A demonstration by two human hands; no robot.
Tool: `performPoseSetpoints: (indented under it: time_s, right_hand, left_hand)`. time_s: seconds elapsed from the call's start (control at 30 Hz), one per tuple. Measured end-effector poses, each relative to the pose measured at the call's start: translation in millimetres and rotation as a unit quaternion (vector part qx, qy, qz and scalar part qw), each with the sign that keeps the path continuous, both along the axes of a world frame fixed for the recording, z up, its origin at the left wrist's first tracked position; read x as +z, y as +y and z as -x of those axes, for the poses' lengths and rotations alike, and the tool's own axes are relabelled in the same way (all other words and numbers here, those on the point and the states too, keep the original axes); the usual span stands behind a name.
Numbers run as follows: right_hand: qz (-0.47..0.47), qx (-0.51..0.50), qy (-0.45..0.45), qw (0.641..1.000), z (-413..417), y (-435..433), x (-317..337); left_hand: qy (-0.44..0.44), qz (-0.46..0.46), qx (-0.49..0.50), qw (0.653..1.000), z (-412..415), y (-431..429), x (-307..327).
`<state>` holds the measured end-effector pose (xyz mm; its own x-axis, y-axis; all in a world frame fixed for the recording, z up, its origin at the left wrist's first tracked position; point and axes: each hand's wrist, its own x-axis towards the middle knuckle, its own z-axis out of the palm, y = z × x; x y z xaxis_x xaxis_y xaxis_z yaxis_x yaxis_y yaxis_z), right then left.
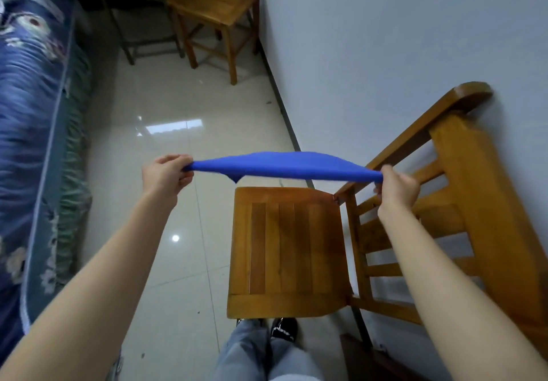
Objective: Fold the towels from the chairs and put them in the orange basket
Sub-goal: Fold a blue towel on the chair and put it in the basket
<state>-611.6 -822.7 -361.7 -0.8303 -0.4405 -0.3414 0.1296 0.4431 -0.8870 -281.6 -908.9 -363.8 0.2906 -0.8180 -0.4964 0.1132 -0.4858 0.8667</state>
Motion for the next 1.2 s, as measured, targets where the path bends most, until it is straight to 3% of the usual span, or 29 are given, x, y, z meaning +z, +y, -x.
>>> performPoseSetpoints:
  time_s: [0.33,0.5,0.67,0.8,1.03,1.2]
  right_hand:
    - [-0.256,0.021,-0.059,0.965,-11.9,123.9,-141.6]
    - [-0.293,0.015,-0.099,0.951,-15.2,146.4,-161.9]
    - [-0.289,-0.024,-0.165,0.943,-7.3,134.3,-177.4]
    - [-0.311,-0.017,-0.163,0.936,-3.3,123.3,-204.8]
    - [-0.298,-0.023,-0.127,0.946,2.3,96.2,-265.9]
    - [-0.3,-0.005,-0.099,0.949,3.9,75.3,-305.4]
  left_hand:
    - [-0.026,-0.245,-0.047,0.968,-8.8,121.6,-155.2]
    - [-0.042,-0.305,-0.071,0.949,-12.1,153.0,-180.8]
    - [0.006,-0.308,-0.113,0.945,-13.5,152.3,-192.5]
    - [-0.111,-0.268,-0.201,0.936,-9.7,146.0,-213.1]
    - [-0.194,-0.194,-0.187,0.943,8.4,107.7,-259.7]
    - [-0.242,-0.209,-0.184,0.93,10.6,84.6,-304.2]
